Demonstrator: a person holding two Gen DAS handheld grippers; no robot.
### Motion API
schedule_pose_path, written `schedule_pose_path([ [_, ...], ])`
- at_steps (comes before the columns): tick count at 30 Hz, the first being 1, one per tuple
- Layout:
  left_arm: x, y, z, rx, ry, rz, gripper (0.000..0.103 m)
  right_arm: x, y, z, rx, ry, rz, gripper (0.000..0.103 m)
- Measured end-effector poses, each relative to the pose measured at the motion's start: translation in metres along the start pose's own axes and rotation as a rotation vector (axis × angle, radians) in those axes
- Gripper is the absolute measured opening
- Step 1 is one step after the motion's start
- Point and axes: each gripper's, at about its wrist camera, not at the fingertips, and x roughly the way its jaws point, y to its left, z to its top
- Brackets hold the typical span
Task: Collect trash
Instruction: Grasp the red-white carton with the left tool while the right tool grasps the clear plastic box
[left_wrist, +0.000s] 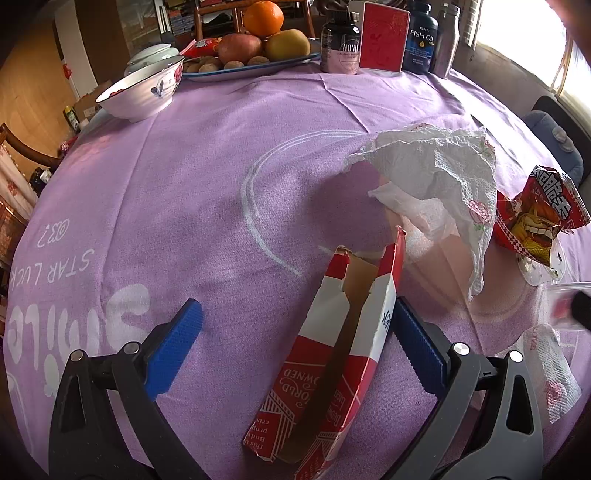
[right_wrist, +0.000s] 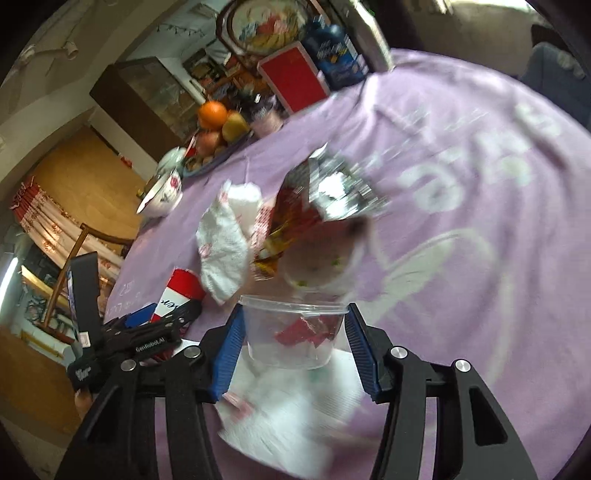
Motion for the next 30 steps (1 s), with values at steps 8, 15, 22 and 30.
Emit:
schedule_pose_path([
  [8,0.001,0.0,0.0,0.008,0.012,-0.011,0.097,-0.024,-0.046,-0.008,0.013,-0.051,-0.133,0.054],
  [15,0.0,-0.001,0.001,0.028,0.008,-0.018,0.096,-0.021,-0.053,-0.017,-0.007,-0.05,-0.14,0.055],
  [22,-0.008,-0.008,0.001,0.075,-0.024,-0.044,0.066,-0.021,-0.053,-0.019,0.002,-0.053,-0.145,0.064],
  [30,-0.016,-0.011,0.0,0.093,-0.049,-0.073,0.042,-0.023,-0.054,-0.018,0.015,-0.067,-0.153,0.069],
])
